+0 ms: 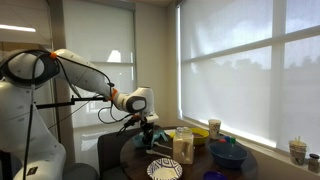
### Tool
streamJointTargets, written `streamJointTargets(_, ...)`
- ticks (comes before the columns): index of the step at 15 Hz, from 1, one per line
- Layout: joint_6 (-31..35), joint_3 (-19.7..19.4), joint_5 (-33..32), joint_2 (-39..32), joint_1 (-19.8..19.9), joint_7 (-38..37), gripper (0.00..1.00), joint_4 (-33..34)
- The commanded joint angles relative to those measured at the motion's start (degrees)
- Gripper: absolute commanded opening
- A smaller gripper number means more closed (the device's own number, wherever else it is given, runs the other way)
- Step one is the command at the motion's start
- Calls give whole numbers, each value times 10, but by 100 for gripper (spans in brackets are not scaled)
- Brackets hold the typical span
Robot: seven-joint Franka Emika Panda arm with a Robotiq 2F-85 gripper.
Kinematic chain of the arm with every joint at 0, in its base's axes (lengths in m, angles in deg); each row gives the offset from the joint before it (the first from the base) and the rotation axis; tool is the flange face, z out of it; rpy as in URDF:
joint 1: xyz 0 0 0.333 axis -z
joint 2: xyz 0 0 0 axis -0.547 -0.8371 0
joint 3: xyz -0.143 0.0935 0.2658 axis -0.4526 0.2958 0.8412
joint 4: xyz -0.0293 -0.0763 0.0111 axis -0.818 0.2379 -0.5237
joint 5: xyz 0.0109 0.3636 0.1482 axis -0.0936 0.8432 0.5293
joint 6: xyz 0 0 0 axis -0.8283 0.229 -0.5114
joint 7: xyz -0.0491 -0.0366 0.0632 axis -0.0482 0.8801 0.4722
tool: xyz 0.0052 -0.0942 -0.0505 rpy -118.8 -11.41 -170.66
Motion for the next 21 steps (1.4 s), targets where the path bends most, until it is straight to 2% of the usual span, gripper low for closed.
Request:
streamJointTargets(1, 34, 2, -22, -4, 2, -32, 1, -13)
streamJointTargets(17, 61, 0, -24, -20, 0, -50, 1, -12)
streamJointTargets(21, 63, -1, -23, -23, -1, -51, 5, -12)
